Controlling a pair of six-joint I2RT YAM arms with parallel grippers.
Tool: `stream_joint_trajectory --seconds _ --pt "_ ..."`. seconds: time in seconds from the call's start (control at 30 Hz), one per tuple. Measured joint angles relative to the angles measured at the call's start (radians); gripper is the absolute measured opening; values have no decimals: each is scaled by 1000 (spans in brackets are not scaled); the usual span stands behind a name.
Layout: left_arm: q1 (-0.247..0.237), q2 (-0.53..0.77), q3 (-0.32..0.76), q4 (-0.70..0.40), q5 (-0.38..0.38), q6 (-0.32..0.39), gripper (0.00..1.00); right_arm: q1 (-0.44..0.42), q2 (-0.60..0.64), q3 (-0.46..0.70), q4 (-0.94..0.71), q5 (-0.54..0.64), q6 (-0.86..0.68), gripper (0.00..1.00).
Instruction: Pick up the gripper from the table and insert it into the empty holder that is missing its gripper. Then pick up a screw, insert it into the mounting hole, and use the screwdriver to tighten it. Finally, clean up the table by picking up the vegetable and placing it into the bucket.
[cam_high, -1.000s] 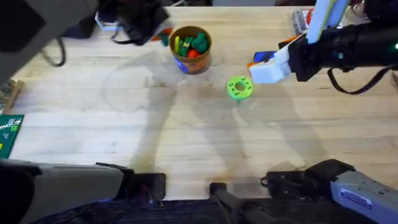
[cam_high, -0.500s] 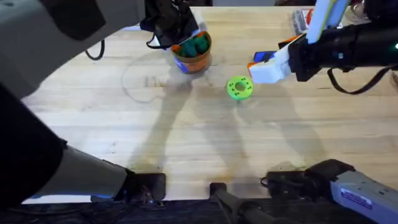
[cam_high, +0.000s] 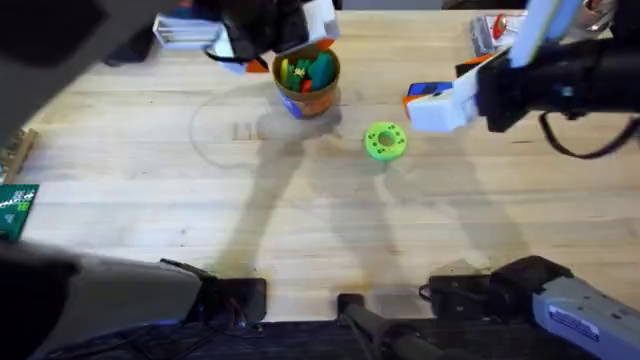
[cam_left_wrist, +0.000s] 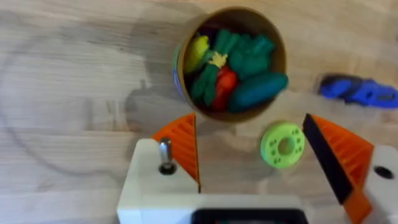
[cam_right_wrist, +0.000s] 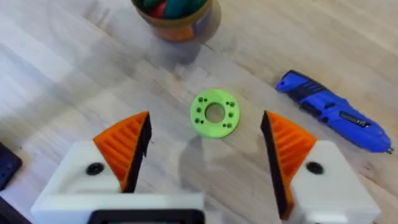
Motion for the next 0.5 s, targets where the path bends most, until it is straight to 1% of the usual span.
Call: stream_joint_trajectory --seconds 0.1,0.23,0.33,0.5 --pt "0 -77 30 -100 0 109 988 0 -53 14 0 0 8 993" --pt "0 -177 38 -223 0 273 987 0 -111 27 -20 0 14 994" --pt "0 -231 38 -310 0 424 988 0 -131 28 -49 0 15 992" --pt "0 -284 38 -455 -1 683 988 0 -131 28 -78 0 18 992"
